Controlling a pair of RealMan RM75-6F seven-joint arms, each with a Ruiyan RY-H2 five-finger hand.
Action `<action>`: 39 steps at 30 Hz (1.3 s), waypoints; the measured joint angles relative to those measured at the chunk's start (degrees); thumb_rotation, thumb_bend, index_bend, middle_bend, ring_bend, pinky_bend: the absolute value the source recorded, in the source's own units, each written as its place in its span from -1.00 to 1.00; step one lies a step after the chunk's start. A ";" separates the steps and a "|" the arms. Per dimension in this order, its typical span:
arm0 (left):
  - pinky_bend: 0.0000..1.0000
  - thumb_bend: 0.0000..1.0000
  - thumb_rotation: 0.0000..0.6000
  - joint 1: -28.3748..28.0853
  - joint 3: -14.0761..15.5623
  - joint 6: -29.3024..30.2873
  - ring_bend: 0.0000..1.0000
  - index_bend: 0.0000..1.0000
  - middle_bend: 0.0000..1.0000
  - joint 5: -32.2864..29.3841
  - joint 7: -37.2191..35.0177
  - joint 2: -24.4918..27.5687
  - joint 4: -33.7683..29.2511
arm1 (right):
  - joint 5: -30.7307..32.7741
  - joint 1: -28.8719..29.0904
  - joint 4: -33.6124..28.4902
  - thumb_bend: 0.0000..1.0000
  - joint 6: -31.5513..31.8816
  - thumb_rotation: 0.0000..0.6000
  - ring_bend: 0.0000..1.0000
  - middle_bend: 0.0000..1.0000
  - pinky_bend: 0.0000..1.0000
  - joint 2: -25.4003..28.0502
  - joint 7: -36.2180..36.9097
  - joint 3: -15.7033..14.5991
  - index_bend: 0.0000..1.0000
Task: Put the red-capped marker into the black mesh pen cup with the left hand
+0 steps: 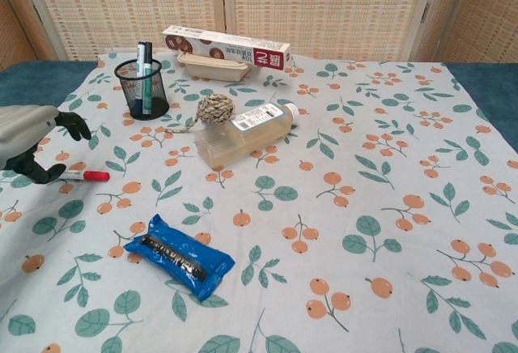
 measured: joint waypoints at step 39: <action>-0.64 -0.20 1.00 -4.93 0.64 -3.07 -0.74 -0.15 -0.20 -3.32 -2.39 -8.68 15.12 | 1.83 0.37 0.81 -1.00 -1.33 1.00 -0.91 -0.83 -1.00 -0.11 0.49 0.55 -0.54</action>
